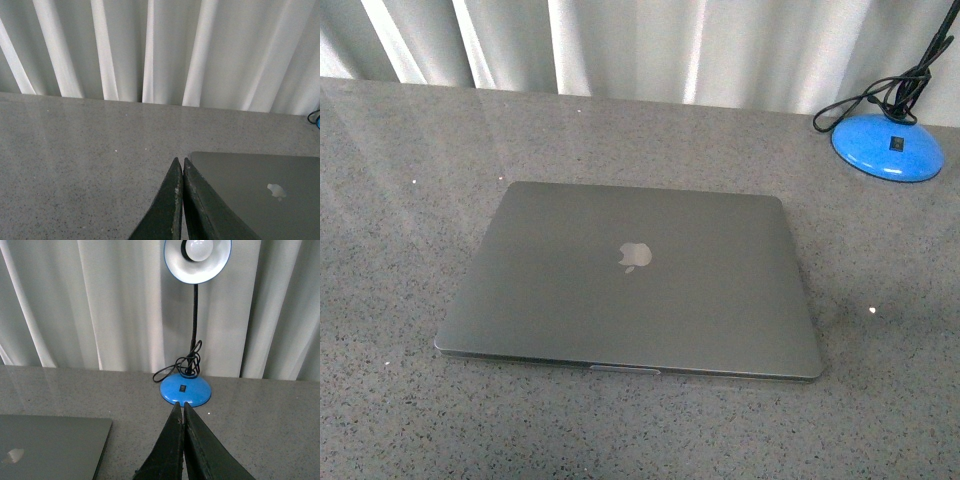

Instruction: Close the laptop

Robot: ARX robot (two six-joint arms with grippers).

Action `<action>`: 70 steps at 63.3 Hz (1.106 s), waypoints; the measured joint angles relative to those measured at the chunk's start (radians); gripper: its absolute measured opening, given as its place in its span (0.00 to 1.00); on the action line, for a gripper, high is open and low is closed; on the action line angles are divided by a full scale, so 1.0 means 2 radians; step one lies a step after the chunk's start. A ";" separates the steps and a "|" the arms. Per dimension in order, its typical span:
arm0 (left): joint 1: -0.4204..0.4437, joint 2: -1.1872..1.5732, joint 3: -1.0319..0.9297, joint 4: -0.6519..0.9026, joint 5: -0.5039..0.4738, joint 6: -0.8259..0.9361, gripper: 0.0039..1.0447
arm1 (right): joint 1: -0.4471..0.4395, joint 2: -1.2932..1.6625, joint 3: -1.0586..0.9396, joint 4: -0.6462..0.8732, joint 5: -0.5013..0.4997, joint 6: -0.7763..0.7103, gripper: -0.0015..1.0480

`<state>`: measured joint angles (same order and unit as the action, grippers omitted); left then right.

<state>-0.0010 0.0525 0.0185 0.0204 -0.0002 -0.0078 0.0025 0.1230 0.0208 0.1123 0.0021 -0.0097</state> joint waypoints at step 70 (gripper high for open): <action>0.000 -0.025 0.000 -0.010 0.000 0.001 0.94 | 0.000 -0.059 0.000 -0.055 0.000 0.004 0.90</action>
<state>-0.0010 0.0032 0.0185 0.0013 -0.0006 -0.0063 0.0025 0.0044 0.0200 0.0017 0.0017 -0.0021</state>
